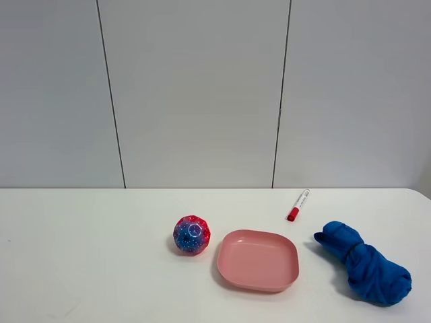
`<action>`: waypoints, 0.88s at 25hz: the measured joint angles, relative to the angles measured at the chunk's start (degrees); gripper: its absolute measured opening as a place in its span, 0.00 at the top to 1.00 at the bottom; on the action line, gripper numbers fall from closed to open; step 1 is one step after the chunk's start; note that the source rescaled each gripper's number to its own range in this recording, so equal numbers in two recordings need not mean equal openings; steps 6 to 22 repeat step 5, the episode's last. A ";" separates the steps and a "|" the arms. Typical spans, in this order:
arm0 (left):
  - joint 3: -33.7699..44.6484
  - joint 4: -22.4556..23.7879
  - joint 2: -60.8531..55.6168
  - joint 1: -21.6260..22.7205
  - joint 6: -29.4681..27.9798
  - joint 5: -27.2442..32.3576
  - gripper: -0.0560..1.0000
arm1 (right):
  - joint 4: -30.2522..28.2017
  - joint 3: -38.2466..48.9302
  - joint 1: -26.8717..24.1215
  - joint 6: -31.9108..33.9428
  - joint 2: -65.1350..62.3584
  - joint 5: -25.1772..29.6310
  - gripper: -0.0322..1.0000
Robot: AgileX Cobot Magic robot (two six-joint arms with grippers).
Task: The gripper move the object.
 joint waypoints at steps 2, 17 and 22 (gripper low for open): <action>0.00 0.00 0.00 0.00 0.00 0.00 0.00 | 0.00 0.00 0.00 0.00 0.00 0.00 0.17; 0.00 0.00 0.00 0.00 0.00 0.00 0.00 | 0.00 0.00 0.00 0.00 0.00 0.00 0.17; 0.00 0.00 0.00 0.00 0.00 0.00 0.00 | 0.00 0.00 0.00 0.00 0.00 0.00 0.17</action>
